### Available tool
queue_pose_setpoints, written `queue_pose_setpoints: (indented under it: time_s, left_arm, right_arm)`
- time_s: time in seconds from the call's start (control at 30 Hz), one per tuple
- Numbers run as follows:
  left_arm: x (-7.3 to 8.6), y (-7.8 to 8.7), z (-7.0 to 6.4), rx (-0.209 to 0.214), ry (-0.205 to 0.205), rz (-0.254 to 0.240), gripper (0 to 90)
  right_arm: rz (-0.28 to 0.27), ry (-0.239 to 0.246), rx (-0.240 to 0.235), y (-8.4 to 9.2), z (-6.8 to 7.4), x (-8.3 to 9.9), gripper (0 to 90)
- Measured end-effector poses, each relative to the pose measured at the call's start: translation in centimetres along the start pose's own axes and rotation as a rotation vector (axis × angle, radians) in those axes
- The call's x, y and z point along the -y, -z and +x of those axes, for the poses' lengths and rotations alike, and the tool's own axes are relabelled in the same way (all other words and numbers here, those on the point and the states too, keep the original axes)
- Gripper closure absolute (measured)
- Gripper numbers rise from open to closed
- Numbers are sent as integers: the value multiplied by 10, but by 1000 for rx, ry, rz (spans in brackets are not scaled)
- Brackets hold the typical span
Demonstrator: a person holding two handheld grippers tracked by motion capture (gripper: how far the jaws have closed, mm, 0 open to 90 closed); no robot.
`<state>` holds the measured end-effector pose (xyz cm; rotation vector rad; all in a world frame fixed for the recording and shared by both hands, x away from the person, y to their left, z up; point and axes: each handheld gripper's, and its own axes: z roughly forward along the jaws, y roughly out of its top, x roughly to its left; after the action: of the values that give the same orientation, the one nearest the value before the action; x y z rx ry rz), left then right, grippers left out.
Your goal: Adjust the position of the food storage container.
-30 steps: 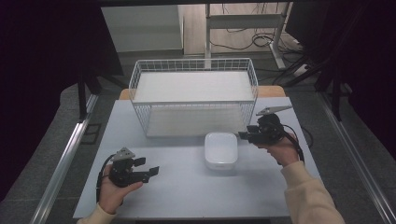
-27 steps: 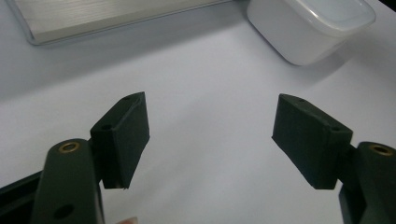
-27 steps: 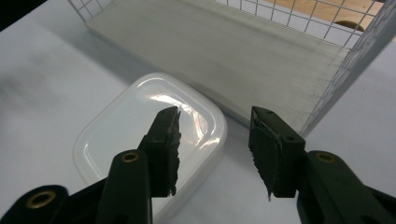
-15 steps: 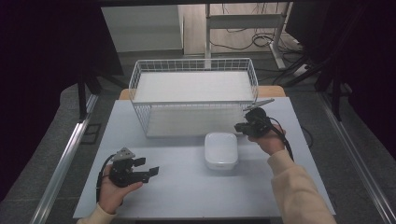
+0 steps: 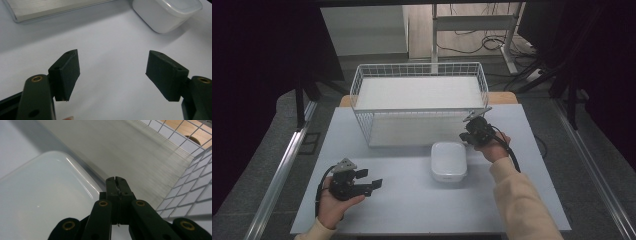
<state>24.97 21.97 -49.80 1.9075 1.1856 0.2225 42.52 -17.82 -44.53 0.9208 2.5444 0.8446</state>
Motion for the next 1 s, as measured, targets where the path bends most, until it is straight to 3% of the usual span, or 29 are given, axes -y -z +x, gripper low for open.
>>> queue_pose_setpoints:
  time_s: [0.4, 1.0]
  left_arm:
    - [0, -1, 0, 1, 0, 1, 264]
    - [0, -2, -1, 2, -2, 6, 264]
  right_arm:
    - [52, 73, 26, -15, 5, 2, 897]
    - [44, 121, -52, -19, 32, -1, 897]
